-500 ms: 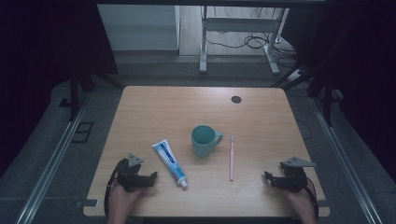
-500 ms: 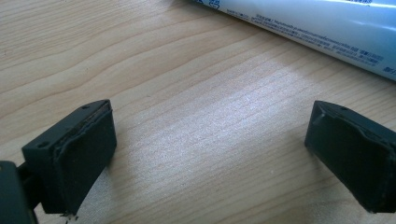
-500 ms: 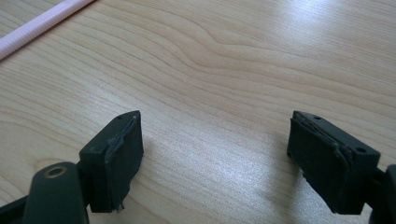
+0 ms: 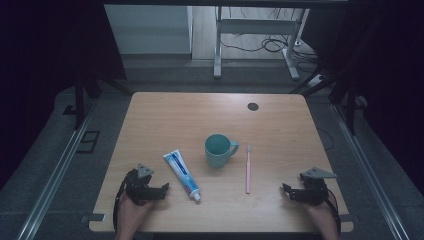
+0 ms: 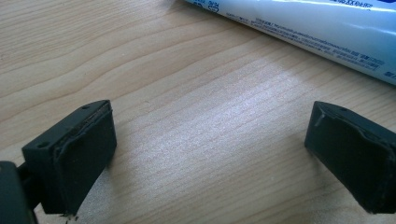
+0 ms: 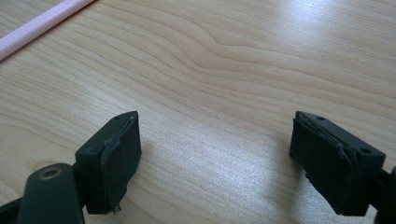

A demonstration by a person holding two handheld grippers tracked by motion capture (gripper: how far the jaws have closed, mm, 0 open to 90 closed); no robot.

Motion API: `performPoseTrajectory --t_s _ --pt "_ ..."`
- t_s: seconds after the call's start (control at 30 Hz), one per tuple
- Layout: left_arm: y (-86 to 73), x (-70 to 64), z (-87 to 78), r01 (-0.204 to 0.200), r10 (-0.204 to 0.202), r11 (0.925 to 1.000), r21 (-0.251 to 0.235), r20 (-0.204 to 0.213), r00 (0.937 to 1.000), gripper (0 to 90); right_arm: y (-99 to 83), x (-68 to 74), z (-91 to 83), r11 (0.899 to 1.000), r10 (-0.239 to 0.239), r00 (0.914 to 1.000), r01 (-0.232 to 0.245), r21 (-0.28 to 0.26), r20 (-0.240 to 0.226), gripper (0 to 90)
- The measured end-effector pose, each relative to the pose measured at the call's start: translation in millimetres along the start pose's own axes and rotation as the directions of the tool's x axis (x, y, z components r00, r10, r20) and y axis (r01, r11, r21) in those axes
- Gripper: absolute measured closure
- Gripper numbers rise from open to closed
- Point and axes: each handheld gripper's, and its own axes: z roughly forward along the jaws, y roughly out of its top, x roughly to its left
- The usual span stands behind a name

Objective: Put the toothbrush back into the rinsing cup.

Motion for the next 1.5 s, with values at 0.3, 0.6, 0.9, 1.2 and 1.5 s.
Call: performPoseTrajectory --t_s 0.3,0.6,0.9,1.2,1.5 --pt "0.0 0.0 0.0 0.000 0.000 1.0000 0.000 0.000 1.0000 2.2 0.2 -0.2 0.2 1.000 -0.002 1.0000 0.002 -0.001 -0.001 16.2" --pt "0.0 0.0 0.0 0.000 0.000 1.0000 0.000 0.000 1.0000 2.2 -0.3 0.1 -0.8 1.000 -0.009 0.9999 0.009 -0.008 -0.013 19.6" --pt "0.0 0.0 0.0 0.000 0.000 1.0000 0.000 0.000 1.0000 2.2 -0.2 -2.0 -2.4 1.000 0.000 0.9995 -0.001 -0.012 -0.030 21.2" --pt "0.0 0.0 0.0 0.000 0.000 1.0000 0.000 0.000 1.0000 2.1 6.3 -2.0 -10.3 0.999 0.031 0.9988 -0.032 -0.011 -0.038 24.0" --pt "0.0 0.0 0.0 0.000 0.000 1.0000 0.000 0.000 1.0000 2.2 11.3 2.5 -11.6 0.999 0.035 0.9970 -0.034 0.014 -0.070 28.3"
